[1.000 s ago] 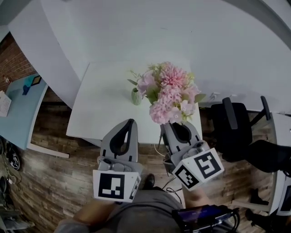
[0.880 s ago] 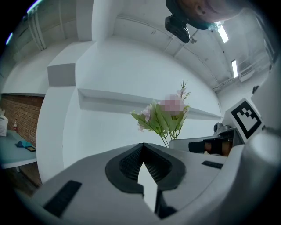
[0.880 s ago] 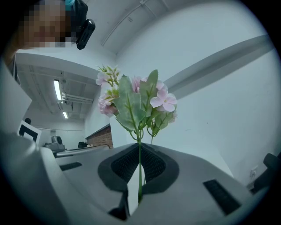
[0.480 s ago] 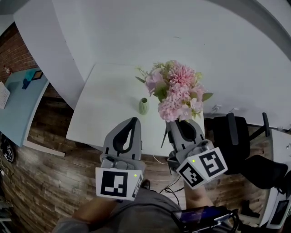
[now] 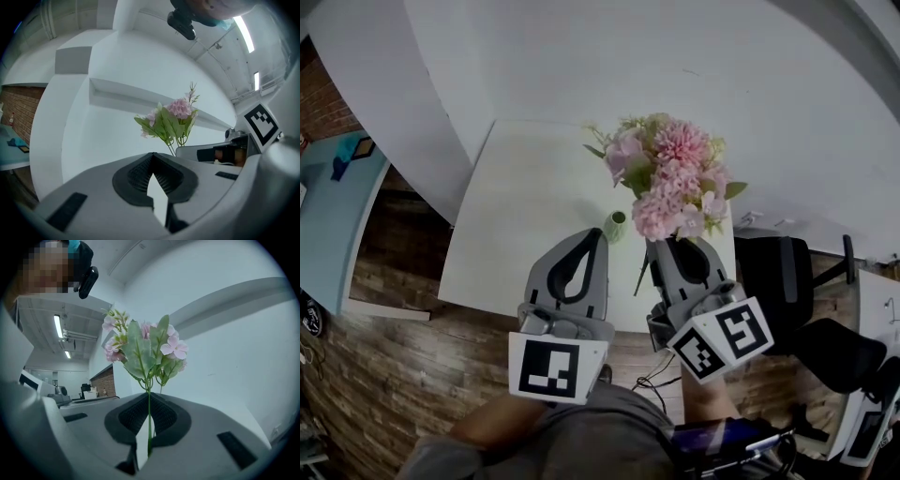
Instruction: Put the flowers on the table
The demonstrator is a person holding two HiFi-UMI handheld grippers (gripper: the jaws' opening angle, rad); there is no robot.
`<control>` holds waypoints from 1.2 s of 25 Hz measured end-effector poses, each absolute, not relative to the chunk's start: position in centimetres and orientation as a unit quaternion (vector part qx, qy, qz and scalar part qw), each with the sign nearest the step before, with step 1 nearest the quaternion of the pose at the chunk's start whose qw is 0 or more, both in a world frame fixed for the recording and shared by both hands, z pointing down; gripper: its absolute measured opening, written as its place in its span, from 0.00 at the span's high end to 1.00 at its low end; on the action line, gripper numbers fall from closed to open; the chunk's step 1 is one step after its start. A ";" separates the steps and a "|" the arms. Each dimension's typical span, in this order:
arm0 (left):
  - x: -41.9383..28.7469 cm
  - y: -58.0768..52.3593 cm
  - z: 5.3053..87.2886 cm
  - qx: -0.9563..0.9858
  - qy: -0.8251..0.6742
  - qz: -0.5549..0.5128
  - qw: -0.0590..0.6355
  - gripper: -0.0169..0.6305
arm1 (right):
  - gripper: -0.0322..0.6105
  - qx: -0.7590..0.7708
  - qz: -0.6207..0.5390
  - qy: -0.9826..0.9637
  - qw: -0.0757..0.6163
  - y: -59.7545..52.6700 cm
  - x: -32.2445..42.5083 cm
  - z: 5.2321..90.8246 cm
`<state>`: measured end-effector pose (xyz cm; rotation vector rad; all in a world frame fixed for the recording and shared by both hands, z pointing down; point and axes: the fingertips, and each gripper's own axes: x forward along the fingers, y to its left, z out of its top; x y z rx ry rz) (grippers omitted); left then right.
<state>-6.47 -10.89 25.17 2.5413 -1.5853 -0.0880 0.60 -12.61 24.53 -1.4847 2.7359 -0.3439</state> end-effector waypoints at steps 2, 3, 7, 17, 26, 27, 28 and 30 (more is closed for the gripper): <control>-6.1 -11.0 25.5 0.850 -0.521 -0.035 0.072 0.96 | 0.93 -0.478 -0.104 0.872 0.004 -12.9 0.7 24.8; -5.8 -10.9 25.7 0.852 -0.517 -0.037 0.071 0.96 | 0.93 -0.481 -0.100 0.871 0.005 -12.8 1.0 24.9; -4.0 -9.4 26.2 0.863 -0.500 -0.043 0.061 0.96 | 0.93 -0.495 -0.081 0.865 0.015 -11.4 2.7 24.6; -4.3 -8.9 27.4 0.881 -0.467 -0.048 0.050 0.96 | 0.93 -0.524 -0.036 0.850 0.032 -11.3 2.4 23.7; -5.1 -8.8 28.1 0.878 -0.473 -0.047 0.054 0.96 | 0.93 -0.525 -0.018 0.850 0.040 -11.6 2.3 23.6; -5.0 -8.8 28.1 0.877 -0.475 -0.049 0.053 0.96 | 0.93 -0.523 -0.018 0.851 0.039 -11.7 2.3 23.6; -4.9 -8.8 28.1 0.877 -0.476 -0.051 0.053 0.96 | 0.93 -0.521 -0.018 0.853 0.038 -11.8 2.4 23.7; -4.7 -8.8 28.1 0.877 -0.475 -0.051 0.052 0.96 | 0.93 -0.518 -0.016 0.855 0.036 -11.9 2.5 23.8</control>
